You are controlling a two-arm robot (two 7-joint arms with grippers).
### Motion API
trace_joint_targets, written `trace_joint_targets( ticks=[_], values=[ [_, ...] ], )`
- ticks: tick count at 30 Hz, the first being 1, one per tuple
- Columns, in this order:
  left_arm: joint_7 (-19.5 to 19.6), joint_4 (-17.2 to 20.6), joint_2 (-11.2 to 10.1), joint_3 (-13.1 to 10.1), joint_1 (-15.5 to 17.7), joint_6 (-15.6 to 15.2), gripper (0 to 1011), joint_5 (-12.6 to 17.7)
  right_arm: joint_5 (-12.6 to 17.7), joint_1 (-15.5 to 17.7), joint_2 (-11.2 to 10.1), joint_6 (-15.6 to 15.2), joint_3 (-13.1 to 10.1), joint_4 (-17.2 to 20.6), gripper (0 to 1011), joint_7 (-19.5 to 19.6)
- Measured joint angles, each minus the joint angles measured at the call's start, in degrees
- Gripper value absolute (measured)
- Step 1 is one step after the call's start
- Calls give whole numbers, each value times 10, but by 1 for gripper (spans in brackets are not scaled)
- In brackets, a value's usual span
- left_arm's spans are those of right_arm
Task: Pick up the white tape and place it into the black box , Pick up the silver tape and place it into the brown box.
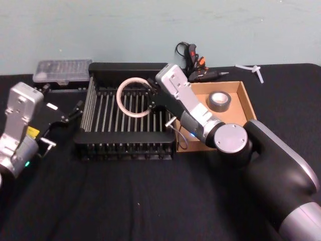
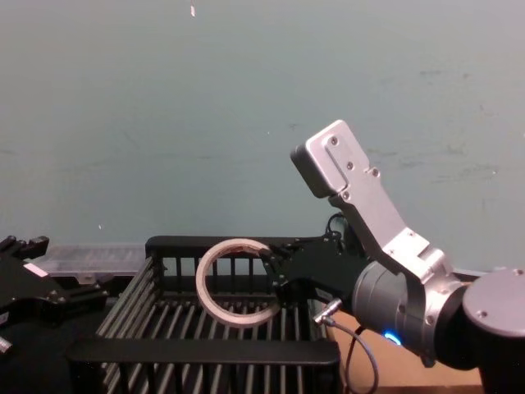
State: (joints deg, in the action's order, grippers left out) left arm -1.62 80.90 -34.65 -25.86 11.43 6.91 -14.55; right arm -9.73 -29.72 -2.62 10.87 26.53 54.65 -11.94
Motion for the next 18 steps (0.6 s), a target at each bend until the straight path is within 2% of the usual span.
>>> trace_joint_targets(
  ticks=[6,9,18],
  values=[
    [0,0,0,0,0,0,1001,0,0,0,-1,0,0,2,95,0],
    [0,0,0,0,0,0,1001,0,1,1,-1,-1,0,2,131,-1],
    [0,0,0,0,0,0,1001,0,2,1,-2,-1,0,4,390,-1]
  ],
)
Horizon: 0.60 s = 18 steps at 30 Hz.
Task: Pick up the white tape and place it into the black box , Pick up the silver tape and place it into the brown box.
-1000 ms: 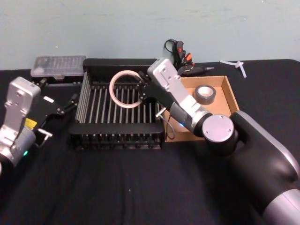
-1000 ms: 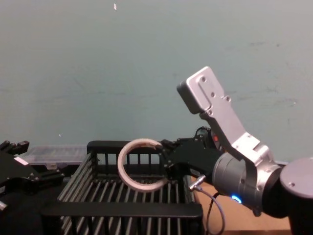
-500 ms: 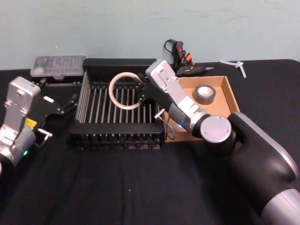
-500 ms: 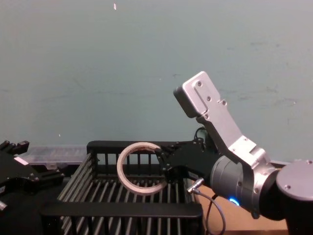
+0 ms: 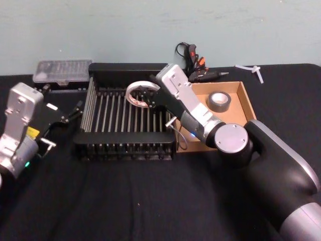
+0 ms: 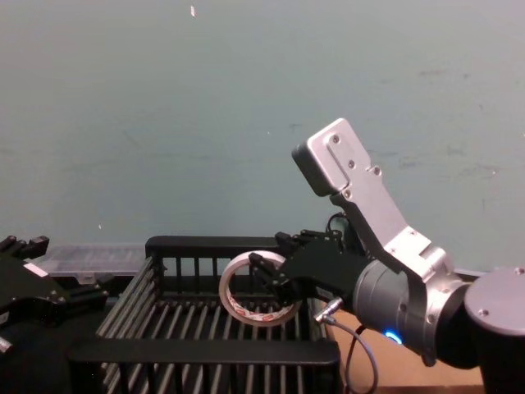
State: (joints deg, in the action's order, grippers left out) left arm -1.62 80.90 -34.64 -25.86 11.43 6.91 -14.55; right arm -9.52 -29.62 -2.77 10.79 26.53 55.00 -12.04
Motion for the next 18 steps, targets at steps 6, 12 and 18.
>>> trace_joint_targets(
  ticks=[6,12,18],
  values=[
    [0,0,0,0,0,0,1001,0,0,0,0,0,0,0,591,0],
    [0,0,0,0,0,0,1001,0,1,0,0,0,0,1,787,0],
    [0,0,0,0,0,0,1002,0,1,0,0,0,0,1,927,0]
  ],
)
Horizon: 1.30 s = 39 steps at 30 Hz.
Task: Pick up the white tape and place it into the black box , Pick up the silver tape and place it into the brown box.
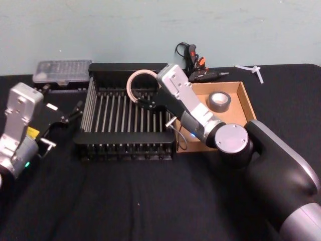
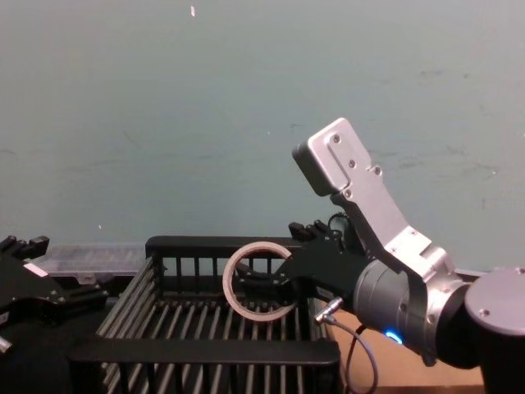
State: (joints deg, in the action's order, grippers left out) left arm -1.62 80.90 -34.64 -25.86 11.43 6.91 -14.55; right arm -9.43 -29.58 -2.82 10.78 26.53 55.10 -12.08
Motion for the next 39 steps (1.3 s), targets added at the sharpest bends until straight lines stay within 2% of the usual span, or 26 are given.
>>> trace_joint_targets(
  ticks=[2,20,28,34,37,39],
  values=[
    [0,0,0,0,0,0,1001,0,0,0,0,0,0,0,998,0],
    [0,0,0,0,0,0,1001,0,0,1,0,0,-1,2,1002,-1],
    [0,0,0,0,0,0,1001,0,7,27,-16,-13,-14,61,1002,-9],
    [0,0,0,0,0,0,1001,0,9,62,-39,-32,-31,131,1002,-2],
    [0,0,0,0,0,0,1001,0,10,86,-55,-43,-47,173,1002,6],
    [0,0,0,0,0,0,1001,0,11,95,-60,-47,-53,187,1002,9]
  ],
)
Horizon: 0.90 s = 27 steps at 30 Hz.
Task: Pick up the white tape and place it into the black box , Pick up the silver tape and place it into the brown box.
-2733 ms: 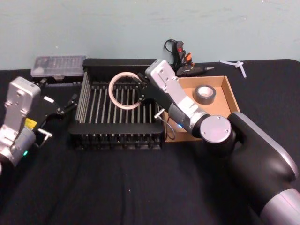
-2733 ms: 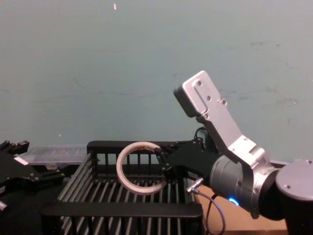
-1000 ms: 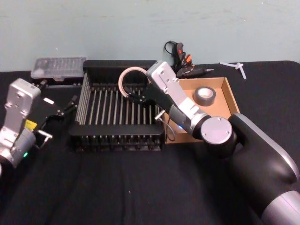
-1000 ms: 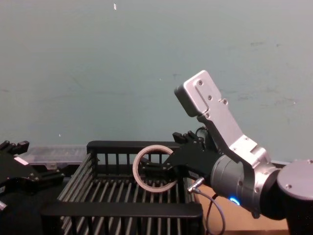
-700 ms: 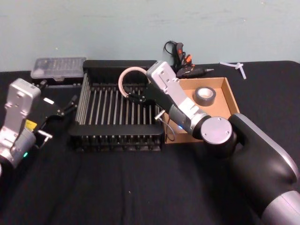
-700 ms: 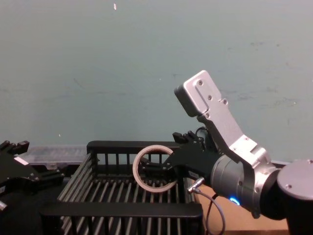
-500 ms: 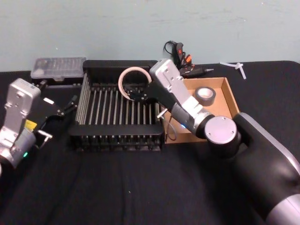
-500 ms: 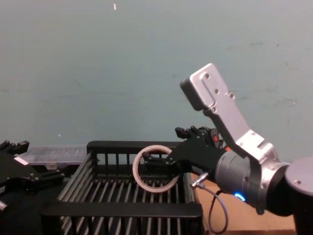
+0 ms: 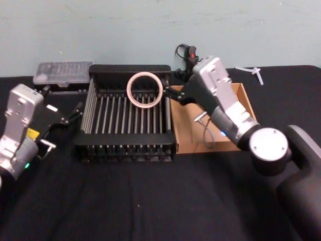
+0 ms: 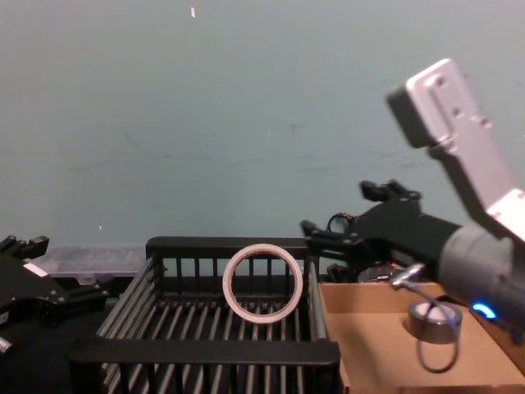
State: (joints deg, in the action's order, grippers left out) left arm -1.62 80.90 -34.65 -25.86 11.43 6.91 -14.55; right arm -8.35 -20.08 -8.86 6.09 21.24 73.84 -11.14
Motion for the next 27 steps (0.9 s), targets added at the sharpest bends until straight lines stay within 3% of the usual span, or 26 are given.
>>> trace_joint_targets(
  ticks=[11,19,27],
  values=[
    [0,0,0,0,0,0,1001,0,-17,65,-33,-18,-54,72,1002,42],
    [0,0,0,0,0,0,1001,0,-39,93,-38,-33,-82,77,1002,67],
    [0,0,0,0,0,0,1001,0,-48,106,-31,-42,-104,58,1002,79]
  ],
)
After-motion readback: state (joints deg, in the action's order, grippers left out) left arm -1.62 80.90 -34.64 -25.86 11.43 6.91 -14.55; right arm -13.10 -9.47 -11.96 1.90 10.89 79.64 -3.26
